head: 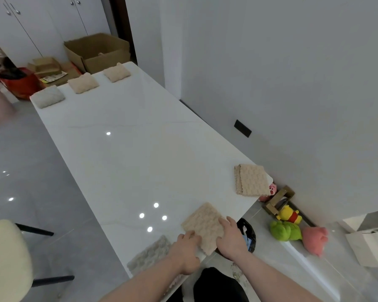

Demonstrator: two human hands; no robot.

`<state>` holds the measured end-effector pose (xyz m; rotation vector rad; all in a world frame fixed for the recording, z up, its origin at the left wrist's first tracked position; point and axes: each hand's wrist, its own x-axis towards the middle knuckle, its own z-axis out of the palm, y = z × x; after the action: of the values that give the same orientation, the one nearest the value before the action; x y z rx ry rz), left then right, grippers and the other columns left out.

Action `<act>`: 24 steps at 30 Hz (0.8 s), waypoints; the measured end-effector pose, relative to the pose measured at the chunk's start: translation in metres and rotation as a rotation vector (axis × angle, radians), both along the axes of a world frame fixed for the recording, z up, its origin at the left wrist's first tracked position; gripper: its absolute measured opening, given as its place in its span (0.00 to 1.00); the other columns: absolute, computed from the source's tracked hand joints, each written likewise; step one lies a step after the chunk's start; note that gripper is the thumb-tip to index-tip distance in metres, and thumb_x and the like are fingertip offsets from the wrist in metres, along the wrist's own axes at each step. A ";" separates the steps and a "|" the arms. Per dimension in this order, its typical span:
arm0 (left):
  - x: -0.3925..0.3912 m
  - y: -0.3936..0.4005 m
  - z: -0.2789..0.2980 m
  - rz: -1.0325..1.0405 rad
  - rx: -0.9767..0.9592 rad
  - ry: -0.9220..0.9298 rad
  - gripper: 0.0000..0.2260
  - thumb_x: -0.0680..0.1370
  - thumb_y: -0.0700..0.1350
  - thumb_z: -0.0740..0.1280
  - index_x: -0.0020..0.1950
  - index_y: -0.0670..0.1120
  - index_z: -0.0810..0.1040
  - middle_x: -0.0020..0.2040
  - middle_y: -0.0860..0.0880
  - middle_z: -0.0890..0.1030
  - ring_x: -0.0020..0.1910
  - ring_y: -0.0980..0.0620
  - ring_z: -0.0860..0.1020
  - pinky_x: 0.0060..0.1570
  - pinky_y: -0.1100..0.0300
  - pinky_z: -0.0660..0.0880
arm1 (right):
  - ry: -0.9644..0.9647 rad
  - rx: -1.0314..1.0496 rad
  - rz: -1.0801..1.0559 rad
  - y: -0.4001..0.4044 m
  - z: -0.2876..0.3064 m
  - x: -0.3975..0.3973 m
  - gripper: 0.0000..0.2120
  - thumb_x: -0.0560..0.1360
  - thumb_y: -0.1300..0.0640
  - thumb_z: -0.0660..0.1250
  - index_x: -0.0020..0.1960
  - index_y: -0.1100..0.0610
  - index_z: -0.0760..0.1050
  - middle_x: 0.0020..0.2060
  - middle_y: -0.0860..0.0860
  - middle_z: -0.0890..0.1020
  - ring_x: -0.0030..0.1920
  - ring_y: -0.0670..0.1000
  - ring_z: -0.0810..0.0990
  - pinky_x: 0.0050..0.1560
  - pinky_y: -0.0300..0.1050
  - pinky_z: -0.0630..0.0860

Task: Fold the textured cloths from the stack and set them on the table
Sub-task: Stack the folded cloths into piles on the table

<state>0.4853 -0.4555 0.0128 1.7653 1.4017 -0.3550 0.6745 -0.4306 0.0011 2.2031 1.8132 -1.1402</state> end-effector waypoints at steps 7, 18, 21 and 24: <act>-0.002 0.008 -0.004 -0.054 -0.026 0.042 0.33 0.76 0.45 0.61 0.81 0.51 0.56 0.83 0.50 0.52 0.78 0.41 0.58 0.72 0.47 0.67 | -0.031 -0.102 0.155 0.003 0.005 0.004 0.33 0.76 0.60 0.62 0.81 0.52 0.61 0.82 0.51 0.52 0.78 0.58 0.61 0.73 0.47 0.66; 0.020 0.025 -0.001 0.051 -0.154 0.112 0.32 0.76 0.46 0.60 0.81 0.53 0.58 0.82 0.51 0.54 0.75 0.40 0.61 0.72 0.46 0.67 | 0.095 -0.214 0.382 0.034 -0.004 0.042 0.29 0.81 0.51 0.61 0.81 0.49 0.60 0.81 0.53 0.55 0.79 0.56 0.60 0.78 0.47 0.59; 0.029 0.030 0.001 0.112 -0.137 0.144 0.30 0.75 0.47 0.60 0.79 0.52 0.63 0.79 0.49 0.60 0.74 0.42 0.62 0.72 0.47 0.68 | 0.182 -0.228 0.306 0.046 -0.012 0.062 0.26 0.79 0.54 0.63 0.77 0.49 0.68 0.79 0.50 0.60 0.77 0.51 0.65 0.74 0.40 0.63; 0.045 0.034 0.008 0.272 -0.025 0.121 0.27 0.75 0.46 0.62 0.75 0.51 0.68 0.74 0.50 0.64 0.72 0.46 0.63 0.69 0.52 0.70 | 0.222 -0.078 0.177 0.071 -0.007 0.090 0.19 0.78 0.57 0.65 0.68 0.45 0.75 0.73 0.46 0.67 0.73 0.49 0.70 0.66 0.38 0.68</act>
<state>0.5304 -0.4214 0.0204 1.5285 1.6922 -0.3347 0.7649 -0.3601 -0.0061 1.8951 1.9609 -1.4372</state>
